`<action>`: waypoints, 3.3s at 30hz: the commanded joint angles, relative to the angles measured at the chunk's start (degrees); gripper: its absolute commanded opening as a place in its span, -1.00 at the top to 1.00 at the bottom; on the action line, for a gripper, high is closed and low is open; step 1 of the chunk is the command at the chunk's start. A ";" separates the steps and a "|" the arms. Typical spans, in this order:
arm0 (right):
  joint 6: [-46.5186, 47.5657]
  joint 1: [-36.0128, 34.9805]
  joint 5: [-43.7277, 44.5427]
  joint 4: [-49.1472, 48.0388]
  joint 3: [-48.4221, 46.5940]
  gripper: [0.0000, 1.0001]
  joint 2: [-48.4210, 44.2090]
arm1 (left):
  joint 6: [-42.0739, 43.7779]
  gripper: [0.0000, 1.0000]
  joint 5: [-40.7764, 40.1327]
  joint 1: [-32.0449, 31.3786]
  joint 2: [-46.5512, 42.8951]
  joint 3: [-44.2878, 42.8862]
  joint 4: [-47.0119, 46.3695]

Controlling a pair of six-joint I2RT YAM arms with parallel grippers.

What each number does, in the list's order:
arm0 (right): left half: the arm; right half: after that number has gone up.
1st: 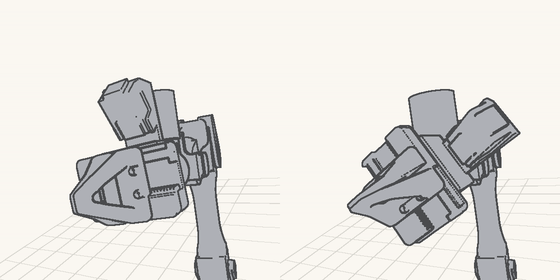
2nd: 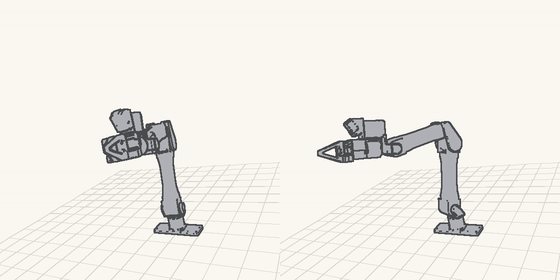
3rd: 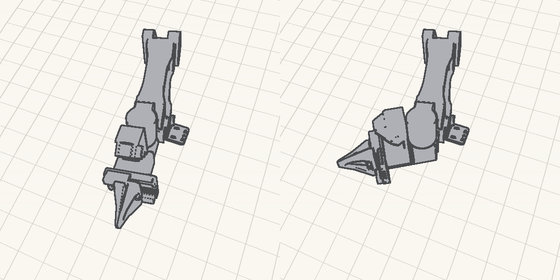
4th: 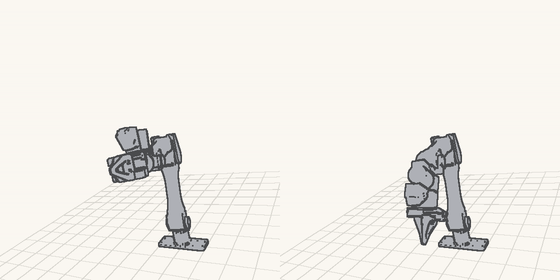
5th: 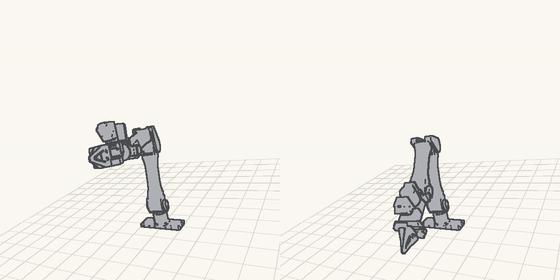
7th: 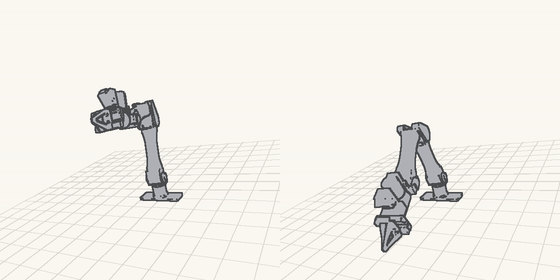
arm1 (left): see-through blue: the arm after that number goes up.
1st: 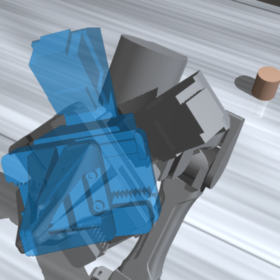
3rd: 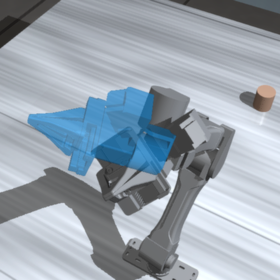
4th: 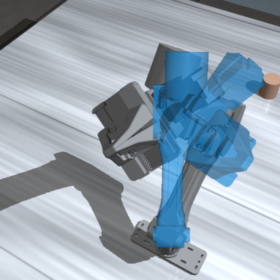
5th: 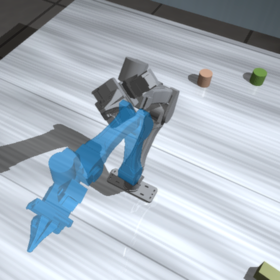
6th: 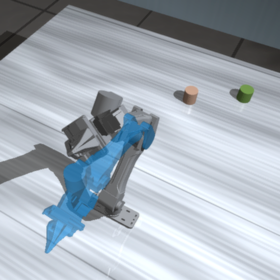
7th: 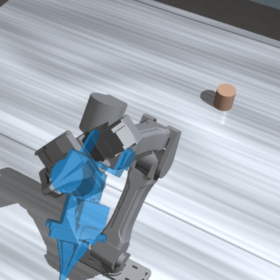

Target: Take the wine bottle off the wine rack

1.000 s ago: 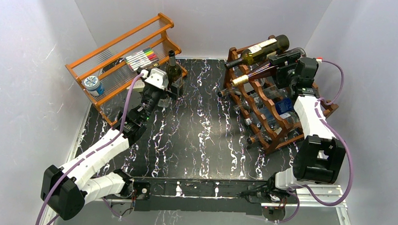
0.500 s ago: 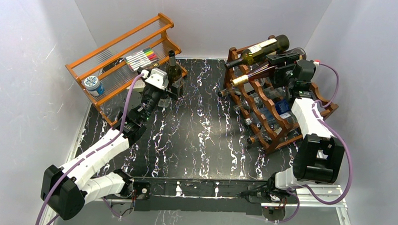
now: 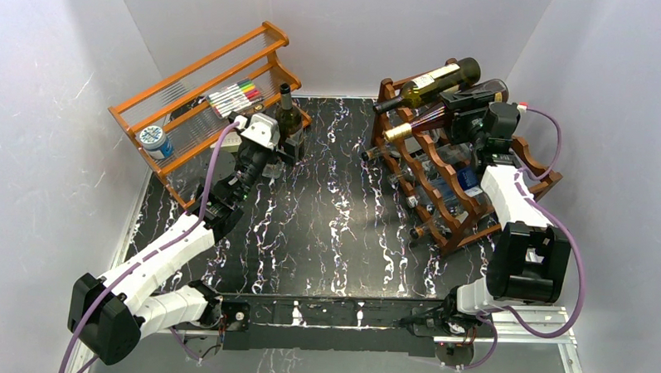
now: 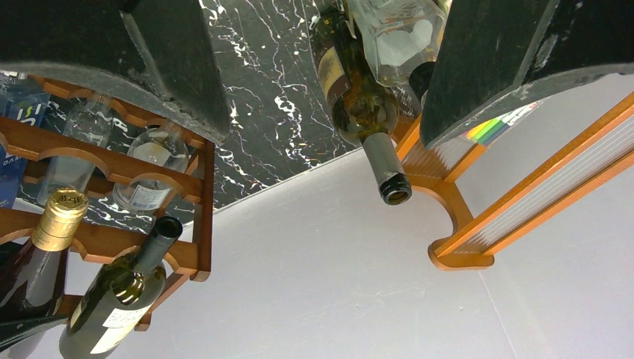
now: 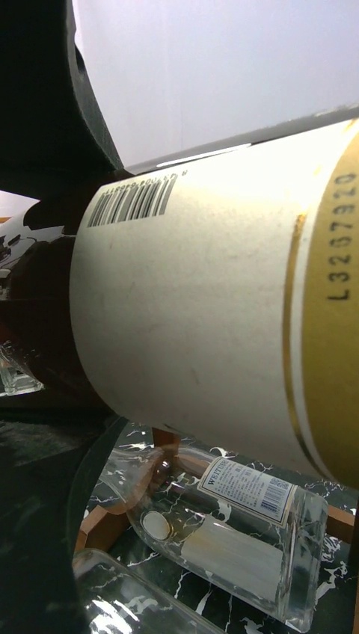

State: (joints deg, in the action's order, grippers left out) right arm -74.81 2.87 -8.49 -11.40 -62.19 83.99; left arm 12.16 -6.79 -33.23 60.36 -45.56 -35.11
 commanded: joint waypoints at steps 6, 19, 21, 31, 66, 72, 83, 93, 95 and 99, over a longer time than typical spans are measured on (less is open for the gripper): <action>-0.41 -0.33 0.53 -12.73 3.63 0.11 -6.32 | -0.71 -0.96 1.16 -0.30 -0.34 -0.25 -2.63; -2.25 -0.02 -0.20 -21.83 8.75 0.26 -10.28 | -1.13 -0.96 1.65 -0.28 0.73 -0.32 -2.40; -2.55 0.11 -0.22 -23.08 9.39 0.27 -11.12 | -1.18 -0.96 1.81 -0.28 0.73 -0.41 -2.34; -1.45 0.55 -0.91 -21.62 5.77 0.29 -12.06 | -1.44 -0.96 2.20 -0.28 1.31 -0.71 -1.99; -5.03 0.55 -2.50 -23.06 4.21 0.47 -18.88 | -1.82 -0.96 3.27 -0.29 2.21 -0.97 -1.50; -6.24 0.56 -1.92 -28.61 8.04 0.52 -21.89 | -1.99 -0.96 3.70 -0.28 2.37 -0.91 -1.56; -7.18 0.63 -0.90 -30.02 9.86 0.57 -24.31 | -2.32 -0.96 4.10 -0.35 2.99 -0.87 -1.56; -7.40 0.63 -2.64 -23.93 4.32 0.57 -24.67 | -2.74 -0.96 6.28 -0.34 3.53 -0.81 -1.95; -7.72 0.56 -3.15 -20.26 2.12 0.57 -24.55 | -2.80 -0.96 9.06 -0.41 3.66 -0.52 -2.67; -10.28 0.63 -5.11 -16.84 0.24 0.57 -23.96 | 0.07 -0.97 25.33 -1.02 3.57 1.78 -8.75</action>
State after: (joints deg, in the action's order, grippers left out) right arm -82.15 3.05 -10.98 -10.37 -51.40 65.41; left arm 10.22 2.83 -33.30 64.45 -45.25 -36.42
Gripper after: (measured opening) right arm 0.841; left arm 0.981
